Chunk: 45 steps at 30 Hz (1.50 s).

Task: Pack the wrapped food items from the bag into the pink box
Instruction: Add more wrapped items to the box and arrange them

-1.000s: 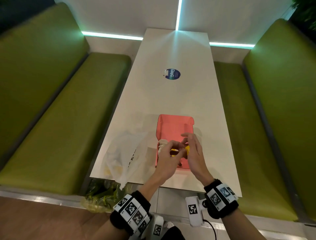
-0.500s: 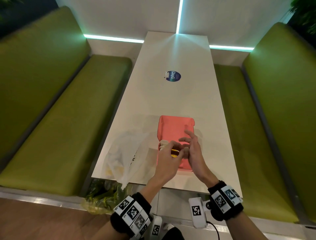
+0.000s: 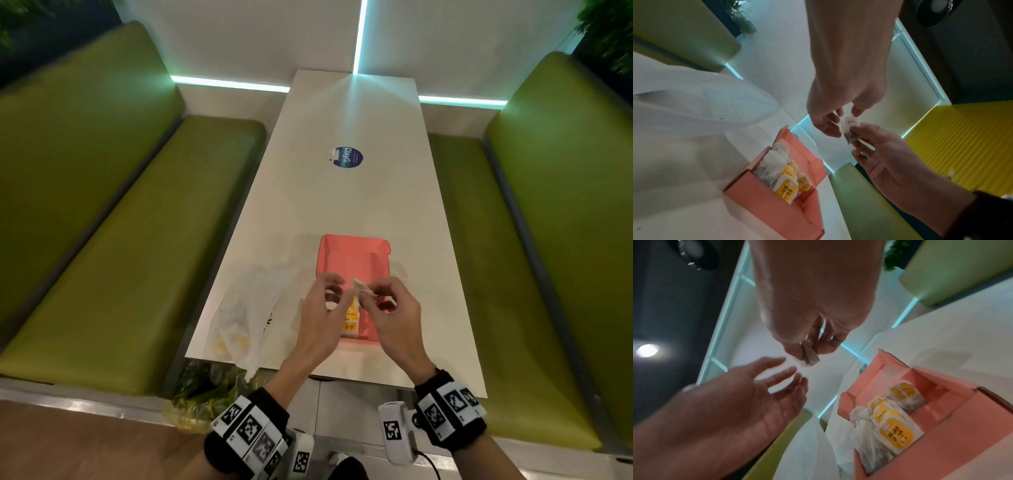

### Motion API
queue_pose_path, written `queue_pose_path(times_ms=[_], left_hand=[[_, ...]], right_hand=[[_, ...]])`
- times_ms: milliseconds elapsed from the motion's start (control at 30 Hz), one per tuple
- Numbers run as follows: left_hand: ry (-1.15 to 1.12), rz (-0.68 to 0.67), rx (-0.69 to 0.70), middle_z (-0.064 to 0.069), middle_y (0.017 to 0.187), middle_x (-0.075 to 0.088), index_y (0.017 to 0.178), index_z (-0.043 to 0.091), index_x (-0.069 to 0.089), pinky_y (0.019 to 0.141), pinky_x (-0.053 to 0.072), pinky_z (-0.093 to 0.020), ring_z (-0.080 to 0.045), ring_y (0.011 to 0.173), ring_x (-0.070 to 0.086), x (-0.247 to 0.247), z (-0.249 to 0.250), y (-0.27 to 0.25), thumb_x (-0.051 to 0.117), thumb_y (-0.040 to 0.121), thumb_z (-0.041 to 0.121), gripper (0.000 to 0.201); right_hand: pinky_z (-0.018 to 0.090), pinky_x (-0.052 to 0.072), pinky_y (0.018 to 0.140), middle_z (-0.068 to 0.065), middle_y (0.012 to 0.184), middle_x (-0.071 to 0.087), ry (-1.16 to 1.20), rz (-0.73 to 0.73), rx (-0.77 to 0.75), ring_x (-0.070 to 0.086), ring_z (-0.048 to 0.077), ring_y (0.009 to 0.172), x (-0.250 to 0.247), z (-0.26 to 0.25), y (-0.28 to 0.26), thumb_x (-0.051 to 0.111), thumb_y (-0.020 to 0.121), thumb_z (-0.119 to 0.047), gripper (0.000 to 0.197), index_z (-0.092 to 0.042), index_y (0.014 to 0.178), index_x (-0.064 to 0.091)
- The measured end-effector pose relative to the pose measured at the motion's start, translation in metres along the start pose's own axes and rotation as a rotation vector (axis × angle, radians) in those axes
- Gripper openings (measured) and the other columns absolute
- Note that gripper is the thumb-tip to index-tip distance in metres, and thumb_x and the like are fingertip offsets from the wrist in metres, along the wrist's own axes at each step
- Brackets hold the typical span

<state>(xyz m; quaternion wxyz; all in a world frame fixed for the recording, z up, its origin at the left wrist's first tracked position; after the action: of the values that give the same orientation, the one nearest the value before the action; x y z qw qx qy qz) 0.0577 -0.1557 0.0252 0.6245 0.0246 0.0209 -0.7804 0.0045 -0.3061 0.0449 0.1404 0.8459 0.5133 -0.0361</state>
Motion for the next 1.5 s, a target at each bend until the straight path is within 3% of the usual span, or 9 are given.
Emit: queue_pose_path(times_ms=[167, 400, 567, 700, 867, 1033, 1200, 1400, 1500], left_hand=[[-0.193, -0.065, -0.048, -0.008, 0.096, 0.069, 0.1, 0.009, 0.061, 0.079, 0.059, -0.036, -0.024, 0.094, 0.07, 0.008, -0.002, -0.005, 0.064, 0.097, 0.019, 0.011], [-0.124, -0.078, -0.007, -0.004, 0.09, 0.067, 0.096, 0.009, 0.065, 0.068, 0.051, -0.026, -0.015, 0.082, 0.065, -0.006, -0.001, -0.004, 0.065, 0.096, 0.016, 0.007], [-0.032, -0.092, 0.001, -0.004, 0.092, 0.069, 0.096, 0.014, 0.064, 0.075, 0.052, -0.04, -0.024, 0.092, 0.066, -0.01, -0.003, -0.002, 0.064, 0.096, 0.019, 0.005], [0.016, -0.058, 0.031, 0.0, 0.09, 0.066, 0.097, 0.011, 0.062, 0.07, 0.049, -0.022, -0.007, 0.084, 0.064, -0.013, 0.006, -0.003, 0.062, 0.097, 0.013, 0.002], [-0.056, -0.104, -0.027, 0.005, 0.092, 0.065, 0.095, 0.01, 0.061, 0.063, 0.046, -0.021, -0.012, 0.08, 0.059, -0.008, -0.001, -0.005, 0.059, 0.098, 0.014, 0.006], [-0.236, -0.214, -0.087, -0.007, 0.086, 0.056, 0.092, 0.002, 0.057, 0.054, 0.047, -0.02, -0.012, 0.067, 0.054, 0.005, 0.008, -0.013, 0.055, 0.1, 0.013, 0.014], [-0.272, -0.193, -0.122, -0.004, 0.085, 0.059, 0.092, 0.004, 0.061, 0.05, 0.046, -0.022, -0.013, 0.068, 0.056, 0.0, 0.003, -0.012, 0.055, 0.093, 0.011, 0.009], [-0.169, -0.137, 0.006, -0.005, 0.078, 0.065, 0.092, -0.001, 0.059, 0.063, 0.05, -0.023, -0.02, 0.071, 0.063, -0.009, 0.014, -0.008, 0.065, 0.09, -0.002, 0.006], [-0.174, -0.108, 0.027, -0.002, 0.069, 0.065, 0.092, -0.011, 0.053, 0.066, 0.052, -0.024, -0.017, 0.065, 0.063, -0.012, 0.019, -0.007, 0.059, 0.09, -0.01, 0.006]], right_hand=[[0.032, 0.053, 0.064, -0.01, 0.089, 0.061, -0.208, -0.067, -0.244, 0.061, 0.013, 0.074, 0.018, -0.022, -0.009, 0.077, 0.083, -0.006, 0.023, -0.024, 0.092, 0.066], [0.028, 0.048, 0.061, -0.013, 0.084, 0.059, -0.239, -0.132, -0.182, 0.059, 0.014, 0.076, 0.019, -0.022, -0.013, 0.075, 0.086, -0.014, 0.013, -0.021, 0.084, 0.063], [0.023, 0.045, 0.075, -0.016, 0.091, 0.053, -0.335, -0.29, -0.141, 0.057, 0.009, 0.087, 0.024, -0.014, -0.012, 0.067, 0.089, -0.034, 0.012, -0.024, 0.088, 0.06], [0.03, 0.047, 0.073, -0.017, 0.09, 0.049, -0.47, -0.379, -0.115, 0.051, 0.008, 0.089, 0.028, -0.008, -0.014, 0.061, 0.091, -0.041, 0.017, -0.029, 0.083, 0.053], [0.027, 0.041, 0.068, -0.011, 0.088, 0.051, -0.319, -0.386, -0.086, 0.051, 0.013, 0.081, 0.028, -0.014, -0.016, 0.064, 0.091, -0.029, 0.016, -0.024, 0.079, 0.054], [0.046, 0.052, 0.074, -0.003, 0.086, 0.064, -0.074, -0.378, 0.075, 0.064, 0.018, 0.081, 0.032, -0.014, -0.023, 0.059, 0.098, -0.015, 0.013, -0.01, 0.086, 0.059], [0.019, 0.044, 0.067, -0.013, 0.076, 0.063, 0.024, -0.381, 0.102, 0.057, 0.002, 0.071, 0.031, -0.022, -0.024, 0.053, 0.1, -0.011, 0.015, -0.006, 0.087, 0.06], [0.038, 0.048, 0.074, -0.005, 0.09, 0.061, 0.021, -0.345, 0.102, 0.059, 0.014, 0.084, 0.025, -0.018, -0.025, 0.058, 0.099, -0.018, 0.012, -0.016, 0.089, 0.064], [0.036, 0.047, 0.077, -0.001, 0.098, 0.056, 0.034, -0.342, 0.062, 0.055, 0.017, 0.091, 0.022, -0.022, -0.027, 0.06, 0.097, -0.021, 0.012, -0.02, 0.086, 0.064]])
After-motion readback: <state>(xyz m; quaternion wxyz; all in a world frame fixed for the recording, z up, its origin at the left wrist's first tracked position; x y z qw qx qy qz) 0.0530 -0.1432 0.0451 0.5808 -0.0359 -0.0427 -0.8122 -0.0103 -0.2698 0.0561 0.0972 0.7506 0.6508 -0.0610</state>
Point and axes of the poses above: each hand's wrist, its own y-axis towards the middle knuckle, its own x-axis out of the palm, z = x × y, the point moved 10 cm from there along y, towards the middle knuckle
